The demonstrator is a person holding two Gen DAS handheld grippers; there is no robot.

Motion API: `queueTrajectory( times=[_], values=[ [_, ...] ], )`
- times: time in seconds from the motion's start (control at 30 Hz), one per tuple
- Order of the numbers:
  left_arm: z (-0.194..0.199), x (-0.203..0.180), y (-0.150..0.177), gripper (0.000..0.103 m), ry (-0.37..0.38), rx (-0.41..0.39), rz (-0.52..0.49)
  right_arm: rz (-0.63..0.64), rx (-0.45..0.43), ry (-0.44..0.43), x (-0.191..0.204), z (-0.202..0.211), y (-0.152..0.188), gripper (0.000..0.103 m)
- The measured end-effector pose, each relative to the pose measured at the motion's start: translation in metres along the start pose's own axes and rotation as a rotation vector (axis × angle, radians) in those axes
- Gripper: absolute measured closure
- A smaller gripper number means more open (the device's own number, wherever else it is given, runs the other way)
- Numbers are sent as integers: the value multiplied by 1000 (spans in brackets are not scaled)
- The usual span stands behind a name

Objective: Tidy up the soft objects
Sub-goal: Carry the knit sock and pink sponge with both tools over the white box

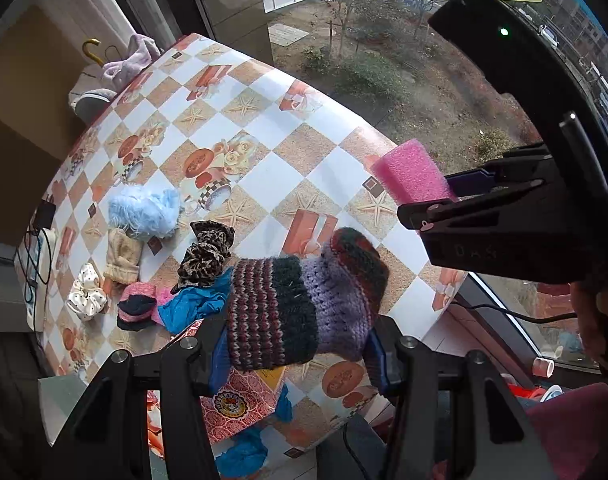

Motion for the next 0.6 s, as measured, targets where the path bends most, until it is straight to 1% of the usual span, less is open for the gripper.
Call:
queueTrajectory(
  times=[0.13, 0.37, 0.47, 0.6],
  values=[
    [4, -17, 16, 45, -15, 21, -11, 63, 24, -3, 2, -4, 17, 58],
    [12, -24, 59, 45, -48, 55, 45, 198, 84, -33, 20, -13, 49, 58],
    [20, -15, 83, 45, -74, 58, 104, 277, 125, -56, 35, -17, 65, 58],
    [33, 12, 114, 45, -110, 58, 211, 379, 176, -95, 63, -19, 88, 58]
  ],
)
Point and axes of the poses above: each gripper's, at about its wrist camera, not at the fingertips, and z roughly against the way its jaws point, x to its left, y to its underside, the point moved 6 cm from there along -z, roughly the way its jaws point, and after that the axes turned 6 degrees about -z, right-handed, at the moved point
